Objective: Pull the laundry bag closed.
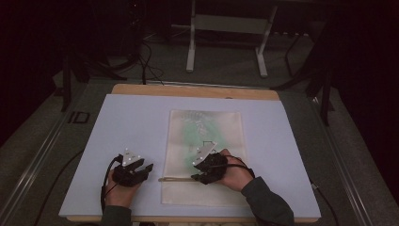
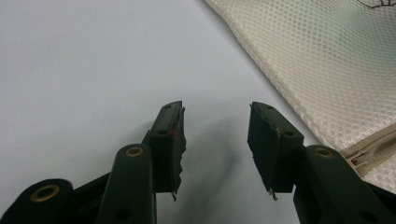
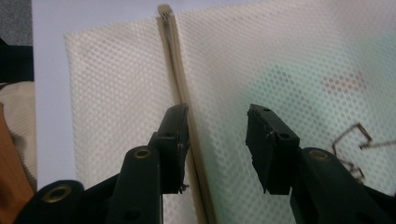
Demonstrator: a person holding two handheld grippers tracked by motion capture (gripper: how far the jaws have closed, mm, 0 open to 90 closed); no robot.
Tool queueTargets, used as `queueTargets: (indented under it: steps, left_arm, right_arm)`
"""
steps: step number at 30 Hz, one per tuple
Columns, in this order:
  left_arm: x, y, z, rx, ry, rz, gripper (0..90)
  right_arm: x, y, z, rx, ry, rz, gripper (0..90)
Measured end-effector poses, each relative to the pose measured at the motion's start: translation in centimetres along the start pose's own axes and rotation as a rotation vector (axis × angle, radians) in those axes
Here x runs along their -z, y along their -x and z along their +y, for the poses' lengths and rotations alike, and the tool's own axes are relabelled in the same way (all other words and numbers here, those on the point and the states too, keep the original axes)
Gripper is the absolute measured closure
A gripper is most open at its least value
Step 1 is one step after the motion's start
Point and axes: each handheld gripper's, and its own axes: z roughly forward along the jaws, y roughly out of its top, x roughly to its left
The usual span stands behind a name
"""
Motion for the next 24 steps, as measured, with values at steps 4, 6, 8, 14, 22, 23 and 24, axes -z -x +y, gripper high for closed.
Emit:
queueTargets:
  steps: [4,6,8,14,22,23,24]
  left_arm:
    - [0.0,0.0,0.0,-0.002,0.003,-0.001,55.0]
    - [0.0,0.0,0.0,-0.001,0.003,-0.001,54.9]
    - [0.0,0.0,0.0,0.0,0.004,-0.002,54.9]
    - [0.1,0.0,0.0,0.002,0.007,-0.005,55.0]
    - [0.3,-0.3,0.0,0.009,0.013,-0.001,54.9]
    - [0.3,-0.3,0.0,0.009,0.013,-0.001,54.9]
    - [0.3,-0.4,0.0,0.011,0.015,-0.002,54.9]
  right_arm:
    - [-0.6,-0.2,0.7,0.01,0.002,0.012,59.0]
    - [-0.9,-0.3,1.1,0.013,0.001,0.016,59.1]
    - [-1.2,-0.4,1.4,0.018,0.007,0.024,59.2]
    - [-2.0,-0.7,2.3,0.027,0.0,0.042,59.3]
    - [-3.3,-1.0,3.4,0.048,-0.002,0.066,59.3]
    - [-3.3,-1.0,3.4,0.048,-0.002,0.066,59.3]
    - [-3.5,-1.1,3.6,0.051,-0.003,0.07,59.3]
